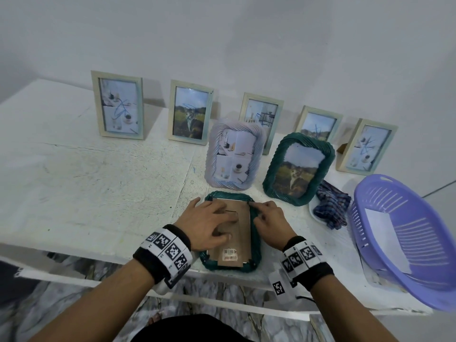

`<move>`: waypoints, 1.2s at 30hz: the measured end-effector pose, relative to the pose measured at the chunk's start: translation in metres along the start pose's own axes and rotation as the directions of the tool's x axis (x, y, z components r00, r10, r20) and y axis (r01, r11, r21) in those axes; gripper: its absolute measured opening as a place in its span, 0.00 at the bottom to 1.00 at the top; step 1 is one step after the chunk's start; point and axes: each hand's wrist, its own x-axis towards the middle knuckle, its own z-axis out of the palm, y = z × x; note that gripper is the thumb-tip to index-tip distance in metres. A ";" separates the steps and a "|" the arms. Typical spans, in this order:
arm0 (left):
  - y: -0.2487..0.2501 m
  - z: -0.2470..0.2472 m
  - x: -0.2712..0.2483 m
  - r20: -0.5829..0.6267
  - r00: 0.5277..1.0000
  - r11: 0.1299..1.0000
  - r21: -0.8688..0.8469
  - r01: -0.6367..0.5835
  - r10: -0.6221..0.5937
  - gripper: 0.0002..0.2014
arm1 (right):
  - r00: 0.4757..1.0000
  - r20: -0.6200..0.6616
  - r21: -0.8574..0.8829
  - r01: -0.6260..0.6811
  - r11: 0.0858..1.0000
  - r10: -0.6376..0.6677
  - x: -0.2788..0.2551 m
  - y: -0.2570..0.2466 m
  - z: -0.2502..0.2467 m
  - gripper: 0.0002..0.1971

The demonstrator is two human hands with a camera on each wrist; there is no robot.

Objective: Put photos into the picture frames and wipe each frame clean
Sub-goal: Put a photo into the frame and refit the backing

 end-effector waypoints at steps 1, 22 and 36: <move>-0.002 -0.001 0.000 0.015 1.000 1.000 -0.026 -0.005 0.006 0.34 | 1.000 -0.014 -0.073 0.002 0.997 -0.003 -0.005 -0.004 0.001 0.23; -0.039 -0.005 0.006 0.070 0.940 0.611 -0.743 0.272 -0.333 0.24 | 0.995 0.015 -0.248 0.096 0.964 -0.095 -0.046 -0.031 0.022 0.31; -0.031 0.004 -0.003 -0.016 0.942 0.828 -0.483 0.287 -0.335 0.33 | 0.994 -0.010 -0.289 0.103 0.952 -0.110 -0.047 -0.030 0.024 0.30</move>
